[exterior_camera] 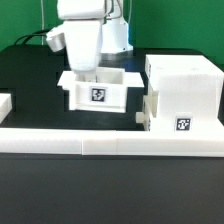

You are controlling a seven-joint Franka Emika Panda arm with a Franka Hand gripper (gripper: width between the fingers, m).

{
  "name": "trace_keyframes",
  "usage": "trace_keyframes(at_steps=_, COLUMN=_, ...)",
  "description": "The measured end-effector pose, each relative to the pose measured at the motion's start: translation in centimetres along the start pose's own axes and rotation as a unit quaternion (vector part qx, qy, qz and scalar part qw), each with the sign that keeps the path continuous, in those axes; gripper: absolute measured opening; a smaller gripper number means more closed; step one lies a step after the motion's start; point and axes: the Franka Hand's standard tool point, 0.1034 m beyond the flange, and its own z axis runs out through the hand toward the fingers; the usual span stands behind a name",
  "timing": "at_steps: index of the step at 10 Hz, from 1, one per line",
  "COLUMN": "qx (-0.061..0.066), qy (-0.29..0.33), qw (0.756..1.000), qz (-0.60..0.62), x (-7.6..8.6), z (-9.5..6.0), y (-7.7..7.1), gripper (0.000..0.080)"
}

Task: Assemble drawer

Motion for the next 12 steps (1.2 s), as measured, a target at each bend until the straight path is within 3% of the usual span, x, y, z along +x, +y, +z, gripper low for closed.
trace_keyframes(at_steps=3, qx=0.004, qy=0.000, qw=1.000, qz=0.004, x=0.0, z=0.2, y=-0.3, gripper=0.0041)
trace_keyframes(at_steps=7, qx=0.015, qy=0.004, qw=1.000, qz=0.008, x=2.2, z=0.0, y=0.9, gripper=0.0042)
trace_keyframes(at_steps=12, qx=0.017, qy=0.004, qw=1.000, qz=0.009, x=2.1, z=0.1, y=0.9, gripper=0.0042)
